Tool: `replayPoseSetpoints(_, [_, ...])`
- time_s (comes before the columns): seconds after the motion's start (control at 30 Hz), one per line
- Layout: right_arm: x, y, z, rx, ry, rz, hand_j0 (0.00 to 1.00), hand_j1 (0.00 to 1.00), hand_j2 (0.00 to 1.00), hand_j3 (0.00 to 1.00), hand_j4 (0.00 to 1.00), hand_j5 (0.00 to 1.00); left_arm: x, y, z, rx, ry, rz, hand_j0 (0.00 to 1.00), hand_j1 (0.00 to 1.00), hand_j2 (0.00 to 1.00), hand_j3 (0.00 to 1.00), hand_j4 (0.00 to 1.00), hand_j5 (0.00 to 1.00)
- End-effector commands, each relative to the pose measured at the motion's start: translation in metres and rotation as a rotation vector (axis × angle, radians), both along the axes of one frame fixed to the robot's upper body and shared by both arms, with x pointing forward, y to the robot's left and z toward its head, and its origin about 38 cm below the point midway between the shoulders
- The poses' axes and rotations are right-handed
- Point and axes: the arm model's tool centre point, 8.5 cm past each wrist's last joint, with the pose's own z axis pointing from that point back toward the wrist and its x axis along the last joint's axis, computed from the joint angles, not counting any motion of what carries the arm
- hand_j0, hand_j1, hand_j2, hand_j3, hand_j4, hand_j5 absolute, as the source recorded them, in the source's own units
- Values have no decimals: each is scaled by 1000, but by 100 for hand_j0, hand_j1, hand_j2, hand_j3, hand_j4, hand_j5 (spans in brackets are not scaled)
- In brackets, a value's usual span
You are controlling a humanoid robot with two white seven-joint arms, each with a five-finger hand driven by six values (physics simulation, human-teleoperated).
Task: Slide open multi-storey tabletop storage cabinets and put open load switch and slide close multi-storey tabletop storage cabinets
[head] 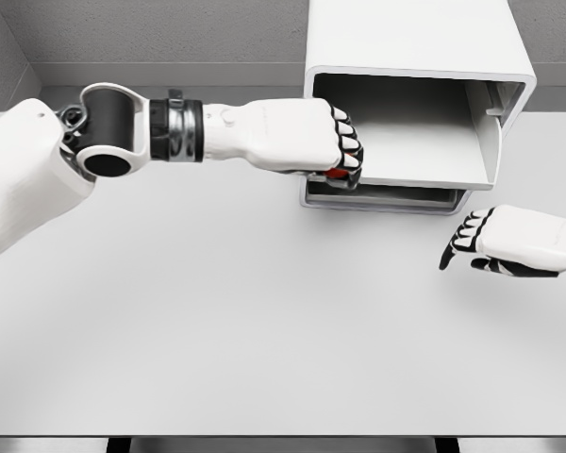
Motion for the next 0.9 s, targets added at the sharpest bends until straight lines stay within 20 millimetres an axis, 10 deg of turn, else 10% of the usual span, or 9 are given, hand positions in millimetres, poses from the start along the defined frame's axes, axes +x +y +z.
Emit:
replayPoseSetpoints(0.0, [0, 0, 1, 5, 2, -3, 58, 58, 58, 58, 58, 58, 6, -3, -3, -4, 19, 12, 53, 53, 53, 53, 53, 53])
replayPoseSetpoints(0.87, [0, 0, 0, 4, 2, -1, 59, 59, 59, 59, 59, 59, 40, -61, 2, 4, 72, 40, 53, 53, 53, 53, 53, 53])
